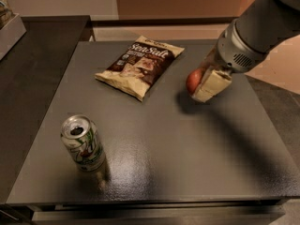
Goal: Move apple near brown chip bag
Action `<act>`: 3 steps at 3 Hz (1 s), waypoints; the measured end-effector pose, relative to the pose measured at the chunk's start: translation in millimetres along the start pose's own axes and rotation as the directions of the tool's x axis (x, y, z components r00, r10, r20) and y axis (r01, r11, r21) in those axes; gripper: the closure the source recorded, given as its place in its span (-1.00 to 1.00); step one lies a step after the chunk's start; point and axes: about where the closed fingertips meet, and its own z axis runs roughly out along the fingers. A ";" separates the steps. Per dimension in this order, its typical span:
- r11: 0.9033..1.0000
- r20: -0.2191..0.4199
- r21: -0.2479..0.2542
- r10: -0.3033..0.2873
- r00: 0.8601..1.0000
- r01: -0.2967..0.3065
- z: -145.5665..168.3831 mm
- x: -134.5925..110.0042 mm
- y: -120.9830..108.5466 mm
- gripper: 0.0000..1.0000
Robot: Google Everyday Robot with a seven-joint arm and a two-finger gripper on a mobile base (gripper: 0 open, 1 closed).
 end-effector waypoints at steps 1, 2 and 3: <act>1.000 0.023 -0.017 -0.007 1.000 0.008 20.0 -23.5 -17.5 1.00; 0.999 0.036 -0.034 -0.015 0.999 0.016 39.4 -44.9 -31.5 1.00; 0.998 0.039 -0.055 -0.025 0.999 0.027 64.5 -64.9 -43.4 1.00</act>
Offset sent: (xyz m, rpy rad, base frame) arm 0.0813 0.0722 -0.0178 0.0542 0.0286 0.0539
